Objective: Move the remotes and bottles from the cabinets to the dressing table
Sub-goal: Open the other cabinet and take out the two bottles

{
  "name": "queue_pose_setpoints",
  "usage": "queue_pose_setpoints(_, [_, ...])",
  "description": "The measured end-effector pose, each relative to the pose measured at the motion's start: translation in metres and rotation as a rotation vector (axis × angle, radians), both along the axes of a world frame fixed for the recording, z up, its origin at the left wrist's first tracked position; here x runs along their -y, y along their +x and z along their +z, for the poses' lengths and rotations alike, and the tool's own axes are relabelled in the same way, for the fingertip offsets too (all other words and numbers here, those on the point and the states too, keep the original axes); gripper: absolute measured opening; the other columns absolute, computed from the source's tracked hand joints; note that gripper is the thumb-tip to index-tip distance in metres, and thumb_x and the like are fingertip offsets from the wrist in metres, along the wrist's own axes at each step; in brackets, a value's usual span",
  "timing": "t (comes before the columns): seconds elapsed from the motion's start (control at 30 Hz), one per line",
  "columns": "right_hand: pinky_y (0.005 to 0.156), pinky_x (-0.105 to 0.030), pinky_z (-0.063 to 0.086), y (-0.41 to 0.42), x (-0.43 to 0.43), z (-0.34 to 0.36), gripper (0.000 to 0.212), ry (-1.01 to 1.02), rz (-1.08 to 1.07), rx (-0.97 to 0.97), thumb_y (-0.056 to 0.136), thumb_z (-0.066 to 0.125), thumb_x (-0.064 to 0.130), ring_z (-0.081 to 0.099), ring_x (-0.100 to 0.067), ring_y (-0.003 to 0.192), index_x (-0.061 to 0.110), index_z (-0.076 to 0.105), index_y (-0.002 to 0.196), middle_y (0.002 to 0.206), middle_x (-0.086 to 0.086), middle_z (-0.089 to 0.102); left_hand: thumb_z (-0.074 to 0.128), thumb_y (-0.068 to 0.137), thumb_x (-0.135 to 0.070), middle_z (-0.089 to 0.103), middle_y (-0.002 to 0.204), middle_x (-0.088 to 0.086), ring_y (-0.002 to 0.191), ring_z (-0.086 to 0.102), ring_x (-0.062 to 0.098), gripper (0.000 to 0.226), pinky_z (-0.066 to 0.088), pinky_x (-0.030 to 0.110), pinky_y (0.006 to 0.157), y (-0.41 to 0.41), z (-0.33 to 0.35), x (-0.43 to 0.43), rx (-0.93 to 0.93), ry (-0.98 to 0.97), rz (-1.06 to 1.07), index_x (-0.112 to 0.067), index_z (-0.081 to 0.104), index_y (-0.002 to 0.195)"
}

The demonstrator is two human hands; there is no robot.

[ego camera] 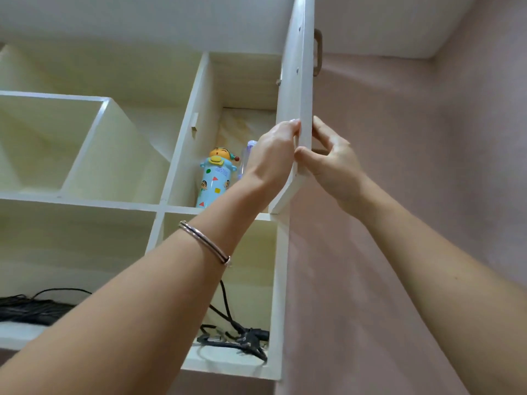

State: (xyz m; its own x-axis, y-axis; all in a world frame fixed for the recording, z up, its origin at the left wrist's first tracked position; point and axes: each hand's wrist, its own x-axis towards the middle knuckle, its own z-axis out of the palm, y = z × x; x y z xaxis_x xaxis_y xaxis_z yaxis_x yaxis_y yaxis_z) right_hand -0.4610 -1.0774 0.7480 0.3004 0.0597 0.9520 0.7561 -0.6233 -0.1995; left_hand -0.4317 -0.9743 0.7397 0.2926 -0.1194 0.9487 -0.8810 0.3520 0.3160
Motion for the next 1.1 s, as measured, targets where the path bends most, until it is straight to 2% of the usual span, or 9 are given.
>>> queue_pose_setpoints(0.1, [0.105,-0.043,0.044,0.004,-0.007,-0.003,0.09,0.031,-0.079,0.057,0.058,0.058,0.04,0.049,-0.018,0.13,0.022,0.035,0.143,0.142,0.006,0.049,0.035,0.097,-0.026,0.058,0.129,-0.006,0.115,0.05,0.003,0.04,0.038,0.014,0.095,0.003,-0.002,-0.005,-0.008,0.007,-0.017,-0.015,0.057,0.128])
queue_pose_setpoints(0.23, [0.098,-0.039,0.05,0.01,-0.017,-0.013,0.063,0.076,-0.111,0.162,0.074,0.061,0.03,0.058,-0.01,0.113,0.02,0.045,0.134,0.124,0.008,0.059,0.04,0.094,-0.022,0.063,0.122,-0.006,0.111,0.053,0.005,0.036,0.044,0.008,0.087,0.015,-0.002,-0.023,-0.008,-0.019,0.047,-0.011,0.066,0.116])
queue_pose_setpoints(0.37, [0.075,-0.01,0.05,0.021,-0.032,-0.028,0.044,0.2,-0.175,0.276,0.083,0.064,0.031,0.059,-0.006,0.088,0.018,0.052,0.123,0.097,0.012,0.059,0.043,0.078,-0.033,0.065,0.094,-0.006,0.08,0.056,-0.005,0.03,0.042,0.003,0.065,0.055,-0.021,-0.05,0.038,-0.022,0.211,-0.02,0.068,0.089])
queue_pose_setpoints(0.53, [0.062,0.0,0.042,0.041,-0.048,-0.052,0.032,0.285,-0.27,0.414,0.084,0.063,0.037,0.054,0.015,0.063,0.022,0.054,0.11,0.079,0.02,0.052,0.046,0.09,-0.017,0.065,0.107,0.002,0.098,0.055,0.013,0.024,0.043,0.028,0.091,0.122,-0.039,-0.087,-0.101,-0.011,0.349,-0.015,0.066,0.103])
queue_pose_setpoints(0.67, [0.074,-0.02,0.045,0.054,-0.062,-0.082,0.022,0.393,-0.299,0.64,0.077,0.061,0.042,0.05,0.001,0.073,0.038,0.041,0.084,0.083,0.015,0.049,0.048,0.089,-0.019,0.063,0.107,0.001,0.106,0.057,0.016,0.021,0.043,0.029,0.093,0.158,-0.028,-0.104,-0.144,0.006,0.359,-0.02,0.063,0.104])
queue_pose_setpoints(0.73, [0.072,-0.015,0.042,0.074,-0.069,-0.101,0.018,0.318,-0.326,0.698,0.076,0.057,0.039,0.049,-0.003,0.072,0.036,0.04,0.081,0.078,0.012,0.048,0.05,0.089,-0.017,0.062,0.117,0.005,0.112,0.056,0.019,0.026,0.043,0.033,0.098,0.172,-0.022,-0.106,-0.114,0.071,0.401,-0.016,0.06,0.113])
queue_pose_setpoints(0.87, [0.071,-0.004,0.038,0.132,-0.079,-0.095,0.019,0.14,-0.45,0.491,0.076,0.055,0.036,0.054,-0.013,0.075,0.022,0.053,0.089,0.079,0.003,0.056,0.053,0.086,-0.016,0.049,0.134,0.007,0.113,0.051,0.019,0.048,0.04,0.025,0.086,0.204,-0.01,-0.102,-0.061,0.202,0.478,-0.011,0.043,0.133])
queue_pose_setpoints(0.97, [0.066,-0.006,0.034,0.166,-0.081,-0.049,0.028,0.159,-0.536,0.275,0.081,0.06,0.024,0.048,-0.011,0.087,0.012,0.056,0.106,0.101,0.0,0.056,0.055,0.084,-0.018,0.039,0.138,0.01,0.114,0.047,0.022,0.063,0.035,0.024,0.081,0.226,0.003,-0.097,-0.063,0.281,0.537,-0.013,0.029,0.141])
queue_pose_setpoints(1.1, [0.085,-0.02,0.037,0.199,-0.077,0.009,0.052,0.251,-0.549,-0.002,0.082,0.06,0.02,0.045,-0.013,0.105,0.012,0.041,0.131,0.133,-0.007,0.044,0.06,0.08,-0.023,0.031,0.138,0.013,0.126,0.041,0.031,0.077,0.041,0.035,0.099,0.246,0.025,-0.083,-0.096,0.324,0.574,-0.014,0.017,0.143])
